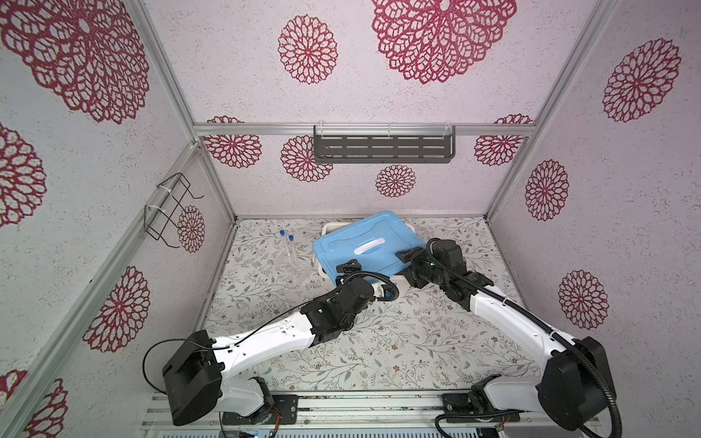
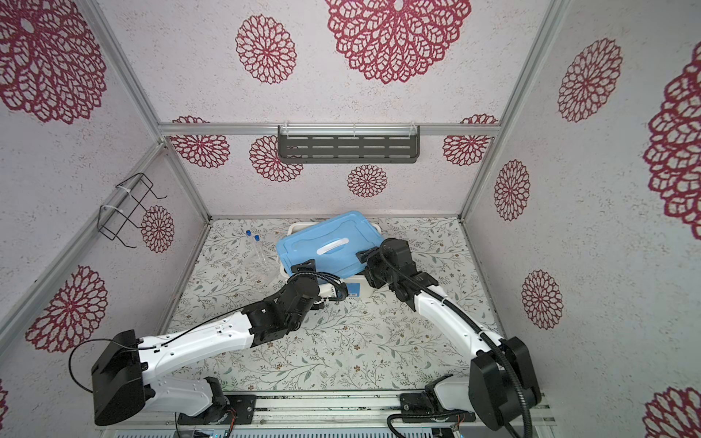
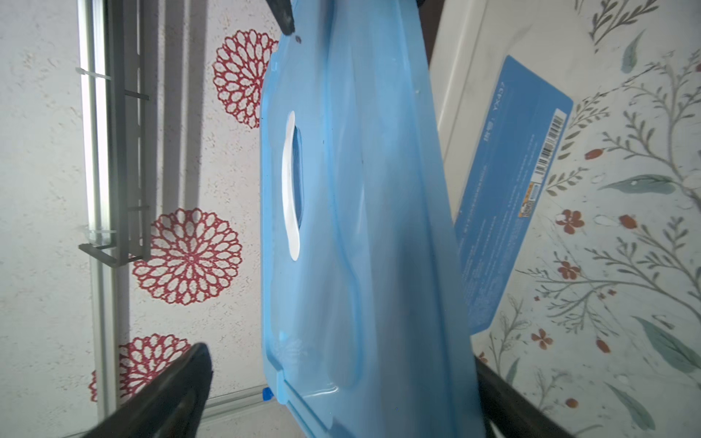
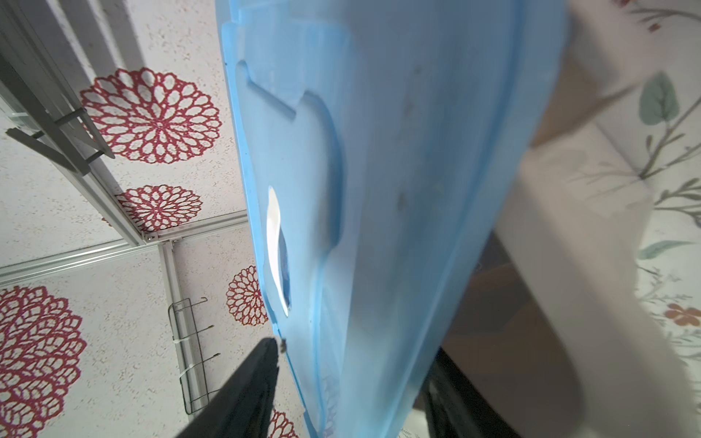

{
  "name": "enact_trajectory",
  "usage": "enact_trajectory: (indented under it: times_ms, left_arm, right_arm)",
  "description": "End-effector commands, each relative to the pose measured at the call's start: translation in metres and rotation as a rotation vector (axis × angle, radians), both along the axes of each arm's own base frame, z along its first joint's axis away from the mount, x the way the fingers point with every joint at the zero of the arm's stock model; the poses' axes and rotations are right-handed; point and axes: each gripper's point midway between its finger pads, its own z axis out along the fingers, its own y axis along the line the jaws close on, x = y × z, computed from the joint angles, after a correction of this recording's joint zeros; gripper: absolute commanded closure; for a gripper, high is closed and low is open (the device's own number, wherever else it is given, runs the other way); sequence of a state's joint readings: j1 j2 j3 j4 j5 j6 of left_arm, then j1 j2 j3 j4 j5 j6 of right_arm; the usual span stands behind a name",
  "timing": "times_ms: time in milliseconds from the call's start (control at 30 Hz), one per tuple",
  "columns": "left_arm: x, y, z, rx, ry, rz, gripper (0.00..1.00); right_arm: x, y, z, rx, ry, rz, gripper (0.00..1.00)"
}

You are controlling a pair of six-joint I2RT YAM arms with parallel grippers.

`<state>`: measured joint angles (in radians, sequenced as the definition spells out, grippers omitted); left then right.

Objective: Organize the chemistry lab equipment
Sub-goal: 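Swing the lid over the bin with the left gripper while the right grasps it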

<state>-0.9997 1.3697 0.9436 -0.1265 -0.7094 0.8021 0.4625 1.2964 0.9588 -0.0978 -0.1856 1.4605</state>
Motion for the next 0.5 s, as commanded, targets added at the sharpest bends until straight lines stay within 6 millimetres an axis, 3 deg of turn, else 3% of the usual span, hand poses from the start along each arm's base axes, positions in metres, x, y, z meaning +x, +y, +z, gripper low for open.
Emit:
enact_trajectory:
  times_ms: [0,267,333,467]
  left_arm:
    - [-0.011,0.001,0.007,-0.108,0.052,0.016,0.03]
    - [-0.030,0.007,-0.008,-0.166,0.151,0.020,0.03]
    - [-0.037,0.004,-0.007,-0.185,0.164,0.003,0.03]
    - [-0.055,-0.015,0.015,-0.299,0.228,-0.055,0.03]
  right_arm:
    - [-0.005,-0.017,0.019,-0.059,-0.019,-0.048,0.35]
    - [-0.012,-0.046,0.010,-0.220,0.044,-0.035,0.31]
    - [-0.007,-0.053,0.017,-0.262,-0.003,0.002,0.30]
    - [0.011,-0.072,0.044,-0.422,-0.196,0.111,0.30]
